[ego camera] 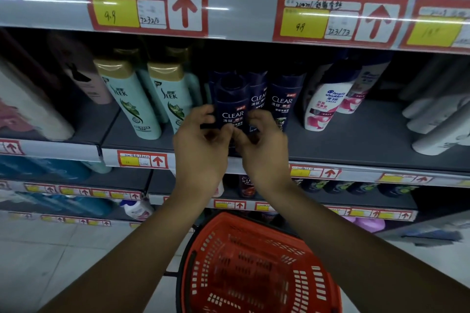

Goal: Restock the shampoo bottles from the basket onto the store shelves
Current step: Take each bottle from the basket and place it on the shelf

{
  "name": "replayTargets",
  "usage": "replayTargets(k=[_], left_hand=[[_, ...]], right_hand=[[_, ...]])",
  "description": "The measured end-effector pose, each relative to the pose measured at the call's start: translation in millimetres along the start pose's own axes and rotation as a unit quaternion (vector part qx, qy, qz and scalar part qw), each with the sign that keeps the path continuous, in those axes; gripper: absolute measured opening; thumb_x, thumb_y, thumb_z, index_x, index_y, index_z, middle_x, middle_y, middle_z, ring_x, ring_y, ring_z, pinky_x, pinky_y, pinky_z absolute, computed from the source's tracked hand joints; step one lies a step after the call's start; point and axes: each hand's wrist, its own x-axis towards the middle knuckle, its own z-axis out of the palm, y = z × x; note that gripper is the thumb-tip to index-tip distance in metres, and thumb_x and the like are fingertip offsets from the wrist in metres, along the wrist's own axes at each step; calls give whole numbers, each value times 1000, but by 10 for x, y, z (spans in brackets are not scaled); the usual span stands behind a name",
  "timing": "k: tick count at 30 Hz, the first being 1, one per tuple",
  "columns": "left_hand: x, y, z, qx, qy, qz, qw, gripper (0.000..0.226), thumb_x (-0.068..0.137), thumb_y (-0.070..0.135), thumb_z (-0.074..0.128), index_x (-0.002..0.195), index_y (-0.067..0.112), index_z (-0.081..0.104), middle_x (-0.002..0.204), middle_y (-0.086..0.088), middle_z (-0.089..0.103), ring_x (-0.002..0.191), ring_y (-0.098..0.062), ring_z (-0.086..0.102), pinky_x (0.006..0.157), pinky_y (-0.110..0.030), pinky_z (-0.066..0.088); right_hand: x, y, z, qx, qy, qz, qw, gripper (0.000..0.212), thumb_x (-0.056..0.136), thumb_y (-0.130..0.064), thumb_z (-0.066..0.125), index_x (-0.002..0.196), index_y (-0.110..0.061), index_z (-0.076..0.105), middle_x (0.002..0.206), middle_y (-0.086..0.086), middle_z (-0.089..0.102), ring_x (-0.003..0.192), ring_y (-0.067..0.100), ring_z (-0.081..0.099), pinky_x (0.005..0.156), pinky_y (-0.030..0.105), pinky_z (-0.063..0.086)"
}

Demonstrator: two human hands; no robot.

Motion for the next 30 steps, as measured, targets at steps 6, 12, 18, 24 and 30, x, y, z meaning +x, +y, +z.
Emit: replayTargets(k=[6,12,18,24,30], left_hand=[[8,21,50,7,18,9,1000,31,87,16,76,115,21,62,100,7,65,85,-4,67,67,-6,50],[41,11,55,12,32,15,999,28,89,10,72,113,22,64,91,16,65,83,1,67,69,-6,50],[59,-85,18,27,43,21,998,34,88,8,72,120,14,63,98,3,66,87,-1,66,71,-4,49],[-32,-125,-13,2,42,-1,999,44,88,11,75,128,12,59,112,-3,64,99,-8,65,80,-5,50],[-278,32,116,-36,49,29,998,36,87,12,76,119,14,59,112,2,65,106,-5,64,87,-19,55]], right_hand=[[-60,-8,-153,14,-31,27,999,26,93,-22,72,117,-15,62,105,-8,66,64,21,71,62,41,60],[-70,-65,16,9,-23,13,1000,15,94,-17,65,107,-14,69,92,-3,72,69,22,73,66,49,60],[-115,-34,88,-13,-41,16,999,32,92,-30,60,119,-15,67,105,-1,73,85,23,72,76,46,59],[-296,29,-30,-29,-64,18,997,36,93,-36,61,124,-19,62,109,2,71,95,23,71,80,46,59],[-264,-25,-424,-44,-62,13,997,27,96,-28,64,122,-19,64,94,3,72,87,20,71,76,35,57]])
